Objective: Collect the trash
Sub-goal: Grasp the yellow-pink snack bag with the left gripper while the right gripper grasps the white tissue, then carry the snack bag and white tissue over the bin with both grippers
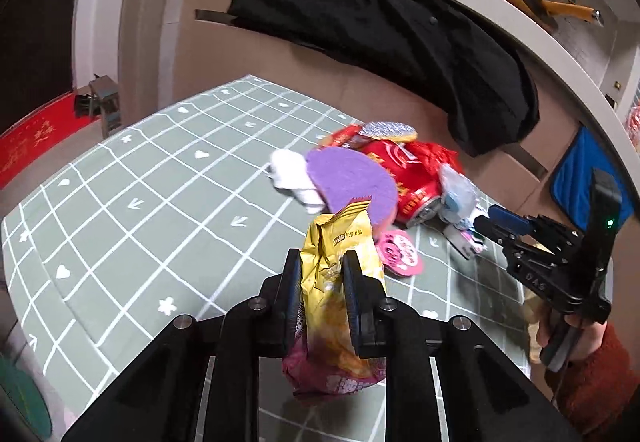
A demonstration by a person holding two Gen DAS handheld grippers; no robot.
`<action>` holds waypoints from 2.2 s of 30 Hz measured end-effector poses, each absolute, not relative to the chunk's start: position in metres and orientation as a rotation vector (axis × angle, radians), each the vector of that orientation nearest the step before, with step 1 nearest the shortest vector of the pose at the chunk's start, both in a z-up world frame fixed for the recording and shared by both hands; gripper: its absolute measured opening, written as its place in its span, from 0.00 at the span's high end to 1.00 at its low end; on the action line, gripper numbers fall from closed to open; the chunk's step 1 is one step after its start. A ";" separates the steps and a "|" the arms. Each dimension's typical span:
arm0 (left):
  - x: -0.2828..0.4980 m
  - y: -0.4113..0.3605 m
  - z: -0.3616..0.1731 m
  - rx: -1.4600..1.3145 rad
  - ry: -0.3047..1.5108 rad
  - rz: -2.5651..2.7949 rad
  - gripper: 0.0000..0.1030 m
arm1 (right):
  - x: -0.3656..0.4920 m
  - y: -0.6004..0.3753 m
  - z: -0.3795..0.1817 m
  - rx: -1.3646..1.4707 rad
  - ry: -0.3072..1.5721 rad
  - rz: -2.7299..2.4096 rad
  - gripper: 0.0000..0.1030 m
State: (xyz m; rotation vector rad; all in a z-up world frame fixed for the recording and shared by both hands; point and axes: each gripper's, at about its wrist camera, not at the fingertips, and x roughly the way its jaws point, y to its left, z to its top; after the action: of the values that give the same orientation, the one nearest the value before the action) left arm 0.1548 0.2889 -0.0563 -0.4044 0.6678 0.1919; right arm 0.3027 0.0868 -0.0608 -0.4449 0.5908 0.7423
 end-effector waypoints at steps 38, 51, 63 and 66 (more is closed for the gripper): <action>0.166 0.182 0.015 -0.212 0.539 0.062 0.80 | 0.260 -0.010 0.017 -0.132 0.588 0.751 0.70; 0.188 0.060 0.081 -0.066 0.423 -0.155 0.80 | 0.225 -0.138 0.076 -0.045 0.447 0.550 0.70; 0.220 -0.054 0.108 -0.001 0.373 -0.398 0.80 | 0.198 -0.241 0.099 0.013 0.374 0.299 0.70; 0.231 -0.070 0.104 -0.001 0.388 -0.427 0.80 | 0.199 -0.257 0.096 0.027 0.380 0.247 0.70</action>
State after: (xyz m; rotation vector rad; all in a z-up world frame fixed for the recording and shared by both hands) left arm 0.2306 -0.0696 0.1043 -0.0012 0.3880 -0.4268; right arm 0.1991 -0.2567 0.0961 0.0275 0.3800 0.2470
